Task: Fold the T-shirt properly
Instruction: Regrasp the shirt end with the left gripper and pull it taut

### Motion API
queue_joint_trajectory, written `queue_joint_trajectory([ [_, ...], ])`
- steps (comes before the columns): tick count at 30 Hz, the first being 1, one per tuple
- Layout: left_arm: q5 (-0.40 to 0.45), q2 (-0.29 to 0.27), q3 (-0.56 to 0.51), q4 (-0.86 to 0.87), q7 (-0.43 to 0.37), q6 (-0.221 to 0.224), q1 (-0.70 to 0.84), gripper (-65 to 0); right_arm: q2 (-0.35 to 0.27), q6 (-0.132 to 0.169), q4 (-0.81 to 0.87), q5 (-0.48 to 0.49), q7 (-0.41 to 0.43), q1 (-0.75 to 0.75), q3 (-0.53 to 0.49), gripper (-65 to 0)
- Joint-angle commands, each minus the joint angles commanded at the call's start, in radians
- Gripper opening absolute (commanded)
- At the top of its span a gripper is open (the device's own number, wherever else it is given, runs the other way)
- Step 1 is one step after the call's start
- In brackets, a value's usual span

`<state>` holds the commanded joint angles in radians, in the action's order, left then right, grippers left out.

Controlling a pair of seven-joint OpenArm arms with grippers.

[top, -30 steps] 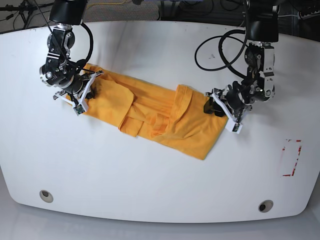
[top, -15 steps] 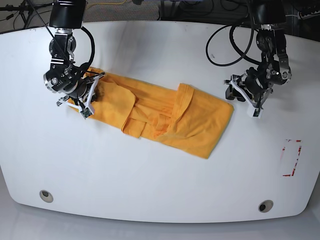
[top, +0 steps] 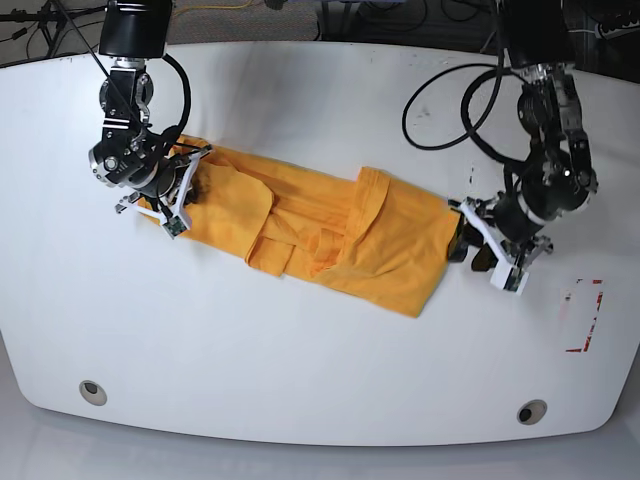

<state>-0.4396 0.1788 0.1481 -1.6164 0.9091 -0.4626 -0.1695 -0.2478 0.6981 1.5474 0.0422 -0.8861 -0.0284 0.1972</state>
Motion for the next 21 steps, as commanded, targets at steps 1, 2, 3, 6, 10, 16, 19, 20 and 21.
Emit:
queue_joint_trajectory([
  [1,0.0,0.0,-0.014,0.044,-0.002,0.0,-0.031,-39.6,0.0,0.0,0.0,0.0,0.0,0.0,0.002,-63.6],
  [2,0.0,0.0,-0.029,0.095,-0.003,0.0,-0.06,-39.6,0.0,0.0,0.0,0.0,0.0,0.0,0.002,-63.6],
  [3,0.0,0.0,-0.04,0.127,-0.005,0.0,-0.081,-39.6,0.0,0.0,0.005,0.0,0.0,0.0,0.002,-63.6],
  [6,0.0,-0.002,-0.081,0.259,-0.029,0.0,-0.157,-39.6,0.0,0.0,0.025,0.0,0.0,-0.011,0.002,-63.6],
  [10,-0.002,-0.021,-0.152,0.434,-0.146,0.0,-0.218,-39.6,0.002,0.0,0.061,0.002,0.0,-0.032,-0.002,-63.6],
  [16,-0.002,-0.023,-0.245,0.617,-0.238,0.0,-0.25,-39.6,0.003,0.0,0.077,0.002,0.0,-0.037,-0.002,-63.6],
  [19,-0.003,-0.021,-0.261,0.641,-0.245,0.0,-0.244,-39.6,0.008,0.0,0.078,0.002,0.0,-0.037,-0.002,-63.6],
  [20,-0.003,-0.017,-0.258,0.638,-0.245,0.0,-0.236,-39.6,0.015,0.0,0.078,0.002,0.0,-0.037,0.0,-63.6],
  [21,-0.003,-0.005,-0.258,0.638,-0.242,0.0,-0.218,-39.6,0.018,0.0,0.078,0.0,0.0,-0.037,0.002,-63.6],
])
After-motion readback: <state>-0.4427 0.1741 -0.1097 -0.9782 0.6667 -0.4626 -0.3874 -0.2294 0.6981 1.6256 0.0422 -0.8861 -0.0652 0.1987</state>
